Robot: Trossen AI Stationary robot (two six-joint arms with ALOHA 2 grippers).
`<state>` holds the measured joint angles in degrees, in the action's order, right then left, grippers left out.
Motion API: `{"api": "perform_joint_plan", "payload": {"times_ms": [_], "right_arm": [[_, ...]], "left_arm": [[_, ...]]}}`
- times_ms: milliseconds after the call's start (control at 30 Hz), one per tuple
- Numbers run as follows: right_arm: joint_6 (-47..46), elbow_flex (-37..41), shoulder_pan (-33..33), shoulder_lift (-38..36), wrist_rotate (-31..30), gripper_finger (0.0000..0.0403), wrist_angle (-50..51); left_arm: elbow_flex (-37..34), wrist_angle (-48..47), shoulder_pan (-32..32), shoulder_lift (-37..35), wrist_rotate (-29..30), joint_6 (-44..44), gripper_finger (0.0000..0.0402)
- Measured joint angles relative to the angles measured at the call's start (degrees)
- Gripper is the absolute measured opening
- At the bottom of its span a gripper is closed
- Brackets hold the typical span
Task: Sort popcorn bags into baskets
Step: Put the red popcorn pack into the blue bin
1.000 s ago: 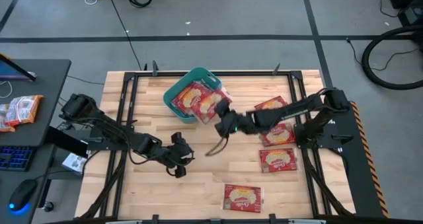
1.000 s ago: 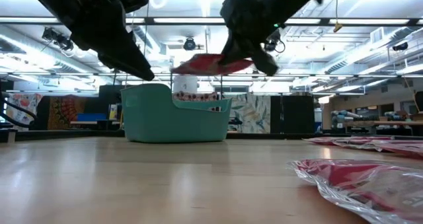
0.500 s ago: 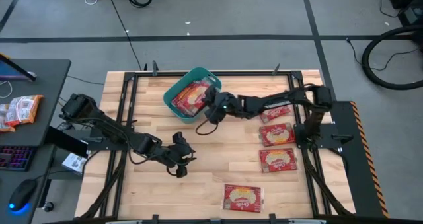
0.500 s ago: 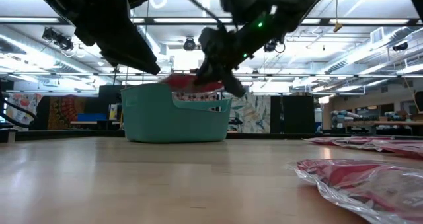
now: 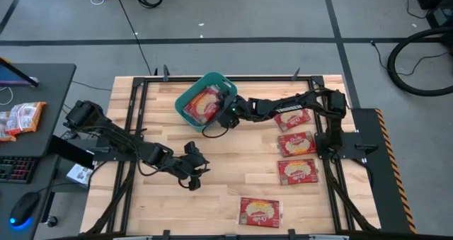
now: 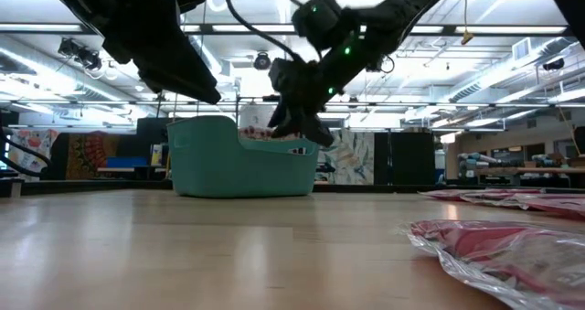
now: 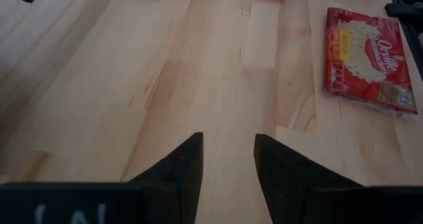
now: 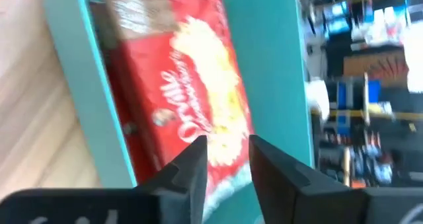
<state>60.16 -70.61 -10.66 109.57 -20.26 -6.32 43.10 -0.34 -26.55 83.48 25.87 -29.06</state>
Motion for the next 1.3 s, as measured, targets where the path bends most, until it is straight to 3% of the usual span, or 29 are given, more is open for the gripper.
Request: {"api": "perform_joint_plan", "payload": {"times_ms": [267, 567, 800, 1067, 1300], "right_arm": [[-10.6, 0.0, 7.5, -9.0, -3.9, 0.0126, 16.3], [-36.8, 0.3, 12.6, -13.4, -6.7, 0.0126, 46.6], [-54.1, 10.6, 12.8, -18.7, -13.7, 0.0122, 51.7], [-74.2, 22.9, 4.4, -26.2, -6.1, 0.0121, 52.2], [-85.3, 29.5, -5.9, -28.1, -5.3, 0.0121, 54.0]], "left_arm": [[0.0, -1.4, 0.0, 0.0, 0.0, -0.6, 0.0141], [0.0, -2.8, 0.0, 0.0, -0.2, -1.8, 0.0141], [0.0, -3.5, -0.1, 0.0, -0.2, -1.8, 0.0141], [0.0, -3.8, 0.1, 0.0, -0.2, -1.8, 0.0141], [0.0, -3.5, 0.1, 0.0, -0.2, -1.8, 0.0141]]}}
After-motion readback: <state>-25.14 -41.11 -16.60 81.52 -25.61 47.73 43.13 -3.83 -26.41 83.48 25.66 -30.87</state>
